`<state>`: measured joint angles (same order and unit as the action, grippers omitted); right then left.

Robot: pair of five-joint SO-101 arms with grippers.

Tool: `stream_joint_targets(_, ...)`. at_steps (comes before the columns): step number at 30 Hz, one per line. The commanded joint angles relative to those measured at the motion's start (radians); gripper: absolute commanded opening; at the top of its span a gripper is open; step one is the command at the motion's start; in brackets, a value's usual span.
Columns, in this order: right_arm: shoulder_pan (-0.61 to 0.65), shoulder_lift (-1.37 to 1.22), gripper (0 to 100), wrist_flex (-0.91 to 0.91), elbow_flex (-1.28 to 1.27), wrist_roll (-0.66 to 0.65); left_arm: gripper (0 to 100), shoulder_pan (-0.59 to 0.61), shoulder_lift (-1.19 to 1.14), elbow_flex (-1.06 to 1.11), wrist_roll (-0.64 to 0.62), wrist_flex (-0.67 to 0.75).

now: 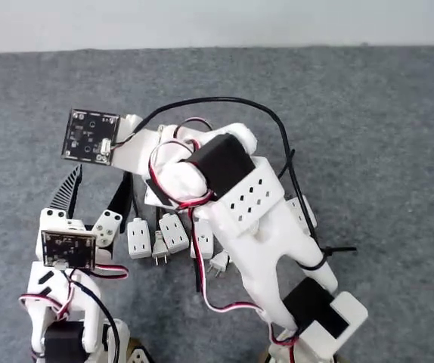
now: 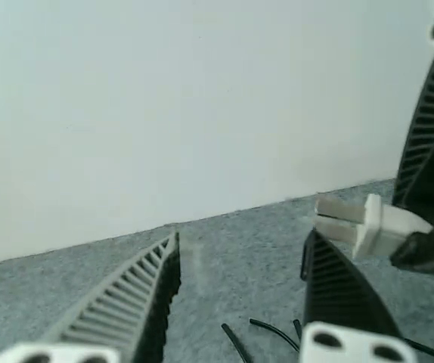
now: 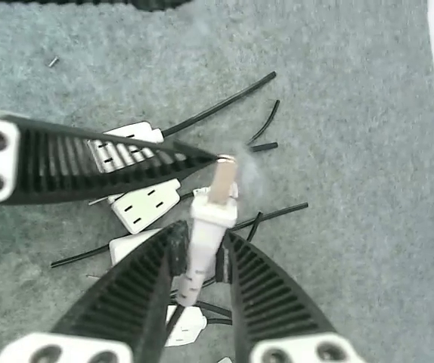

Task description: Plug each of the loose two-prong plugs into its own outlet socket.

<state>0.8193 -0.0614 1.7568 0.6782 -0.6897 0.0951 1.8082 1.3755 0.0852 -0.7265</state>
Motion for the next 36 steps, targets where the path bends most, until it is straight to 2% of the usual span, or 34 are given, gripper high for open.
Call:
stream_joint_targets(1,0.025,0.067,0.9,0.039,-0.005,0.011,26,-0.005,0.011,-0.036,-0.012,0.005)
stream_joint_targets(6,0.013,0.067,0.9,0.038,-0.005,0.011,26,-0.005,0.011,-0.182,-0.012,-0.11)
stream_joint_targets(11,0.01,0.067,0.9,0.038,-0.005,0.011,26,-0.006,0.012,-0.26,-0.026,-0.164)
stream_joint_targets(19,0.013,0.067,0.9,0.039,-0.005,0.011,26,-0.012,0.012,-0.248,-0.04,-0.157)
stream_joint_targets(27,0.015,0.073,0.9,0.039,-0.005,0.043,26,-0.041,0.012,-0.107,-0.034,-0.035)
stream_joint_targets(36,0.015,0.077,0.9,0.039,-0.005,0.044,26,-0.048,0.011,-0.039,-0.032,-0.034)
